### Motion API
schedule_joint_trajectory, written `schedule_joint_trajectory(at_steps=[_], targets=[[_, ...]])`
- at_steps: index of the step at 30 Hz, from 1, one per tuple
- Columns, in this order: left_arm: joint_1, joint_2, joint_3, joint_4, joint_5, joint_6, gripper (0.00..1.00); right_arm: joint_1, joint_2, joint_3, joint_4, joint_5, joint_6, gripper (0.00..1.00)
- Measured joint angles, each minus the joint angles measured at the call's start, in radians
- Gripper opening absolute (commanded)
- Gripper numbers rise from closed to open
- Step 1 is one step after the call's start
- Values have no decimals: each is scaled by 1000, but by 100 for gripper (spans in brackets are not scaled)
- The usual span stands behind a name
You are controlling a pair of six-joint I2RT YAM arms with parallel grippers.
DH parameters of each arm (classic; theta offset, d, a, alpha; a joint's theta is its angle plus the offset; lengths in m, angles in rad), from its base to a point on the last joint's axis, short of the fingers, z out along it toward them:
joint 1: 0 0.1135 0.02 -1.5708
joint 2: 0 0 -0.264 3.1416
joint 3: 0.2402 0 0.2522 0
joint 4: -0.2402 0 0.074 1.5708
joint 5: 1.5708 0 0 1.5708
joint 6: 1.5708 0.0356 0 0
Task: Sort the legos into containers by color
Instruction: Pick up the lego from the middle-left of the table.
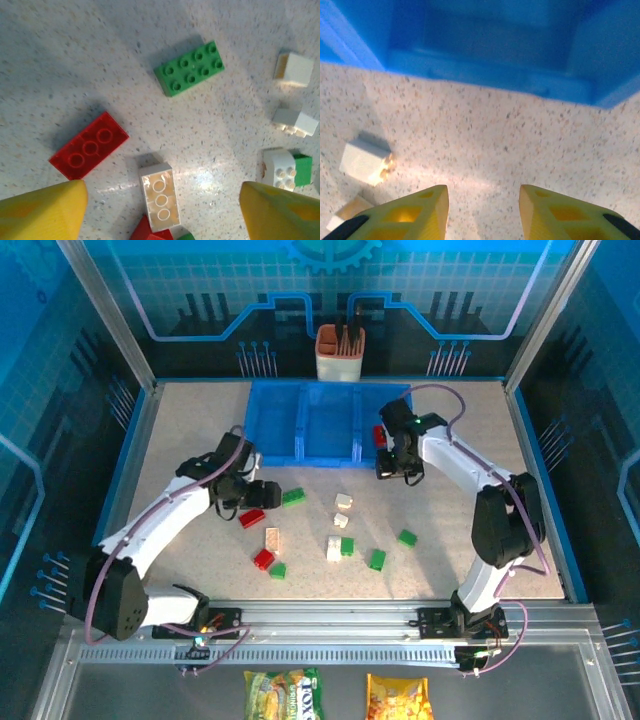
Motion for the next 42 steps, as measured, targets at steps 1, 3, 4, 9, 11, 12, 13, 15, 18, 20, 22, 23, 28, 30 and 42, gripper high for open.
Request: schedule_joint_trajectory(at_steps=[1, 3, 4, 9, 11, 12, 13, 15, 18, 20, 22, 23, 28, 30, 42], targets=[[-15, 19, 0, -3, -2, -13, 75, 2, -21, -27, 5, 1, 3, 43], [-48, 56, -2, -6, -11, -43, 75, 3, -58, -68, 7, 2, 6, 43], [-68, 73, -3, -9, -19, -60, 75, 3, -78, -89, 10, 2, 7, 43], [-148, 109, -26, -23, -65, -138, 70, 3, -140, -153, 18, 2, 10, 43], [-167, 121, -35, -24, -82, -172, 64, 3, -156, -173, 21, 2, 10, 43], [-173, 127, -40, -25, -87, -187, 63, 3, -162, -181, 21, 2, 10, 43], [-179, 136, -45, -25, -90, -204, 62, 3, -168, -188, 23, 1, 10, 43], [-187, 156, -51, -24, -94, -232, 62, 3, -178, -198, 27, 0, 11, 43], [-199, 183, -68, -20, -101, -270, 62, 3, -195, -212, 31, -2, 11, 43], [-206, 196, -82, -20, -105, -290, 62, 3, -206, -222, 35, -2, 14, 43], [-210, 209, -95, -20, -106, -298, 62, 3, -216, -232, 39, -3, 14, 43], [-212, 214, -98, -19, -106, -302, 62, 3, -219, -236, 40, -3, 14, 43], [-229, 245, -101, -10, -106, -322, 60, 3, -227, -256, 45, -4, 14, 43], [-237, 255, -101, -5, -106, -324, 57, 3, -230, -263, 45, -6, 18, 43], [-260, 299, -101, 7, -109, -348, 42, 10, -244, -278, 50, -7, 29, 43]])
